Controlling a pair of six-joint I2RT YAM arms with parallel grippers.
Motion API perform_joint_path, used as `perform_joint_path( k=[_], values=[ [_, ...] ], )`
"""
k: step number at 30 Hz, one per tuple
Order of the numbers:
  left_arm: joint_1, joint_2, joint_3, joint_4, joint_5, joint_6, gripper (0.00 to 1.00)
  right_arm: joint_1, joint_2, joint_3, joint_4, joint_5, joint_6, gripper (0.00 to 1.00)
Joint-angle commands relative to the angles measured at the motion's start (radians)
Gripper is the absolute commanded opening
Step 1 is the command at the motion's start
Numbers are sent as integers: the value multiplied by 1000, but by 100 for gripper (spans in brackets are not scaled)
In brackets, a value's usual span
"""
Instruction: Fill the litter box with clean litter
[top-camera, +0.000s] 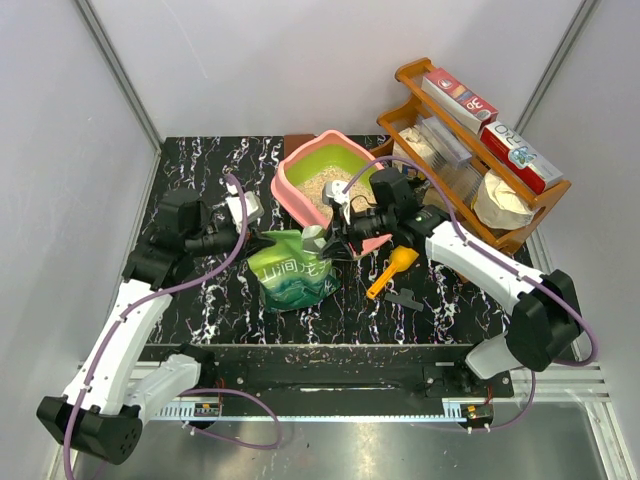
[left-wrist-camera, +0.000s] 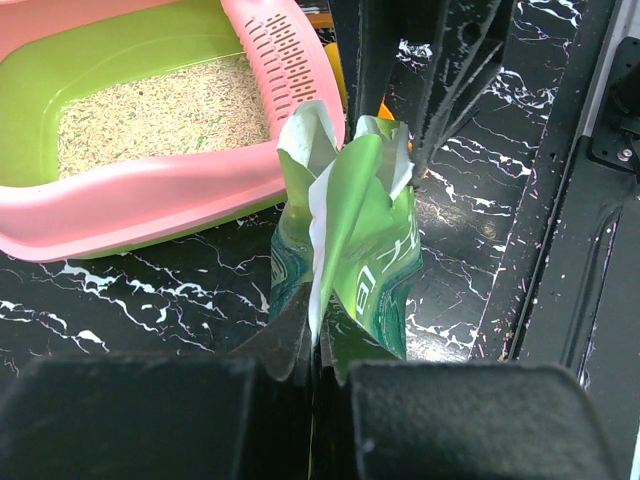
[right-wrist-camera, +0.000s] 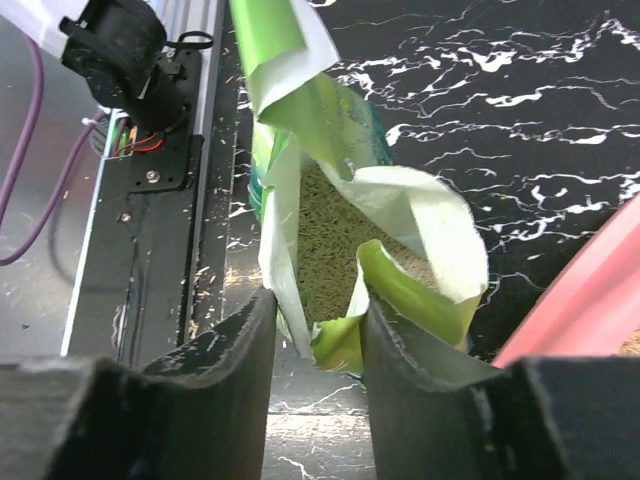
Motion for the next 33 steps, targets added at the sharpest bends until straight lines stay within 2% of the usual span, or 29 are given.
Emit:
perform_joint_path(
  k=[1, 4, 6, 8, 9, 11, 15, 20, 27, 33],
  values=[
    [11, -21, -5, 38, 18, -16, 4, 19, -7, -4, 121, 65, 30, 36],
    [11, -11, 24, 20, 18, -16, 6, 19, -13, -21, 141, 77, 36, 23],
    [11, 2, 88, -6, 25, -4, 10, 19, -19, -41, 153, 80, 30, 18],
    [11, 16, 181, -55, 32, 8, 20, 20, -27, -57, 169, 95, 28, 11],
    [11, 31, 215, -68, 33, 14, 28, 19, -27, -61, 173, 97, 28, 8],
    [11, 51, 310, -94, 33, 18, 34, 20, -38, -73, 188, 108, 31, 0],
    [11, 123, 389, -51, -28, -4, 49, 20, -61, -96, 222, 131, 44, 0],
    [30, 271, 349, 53, -88, -11, 49, 19, -114, -133, 265, 169, 57, 0],
    [44, 565, 392, 150, 36, -94, 45, 20, -136, -156, 294, 172, 56, 0],
    [29, 699, 401, 202, 152, -96, 43, 20, -137, -168, 288, 163, 34, 0]
  ],
)
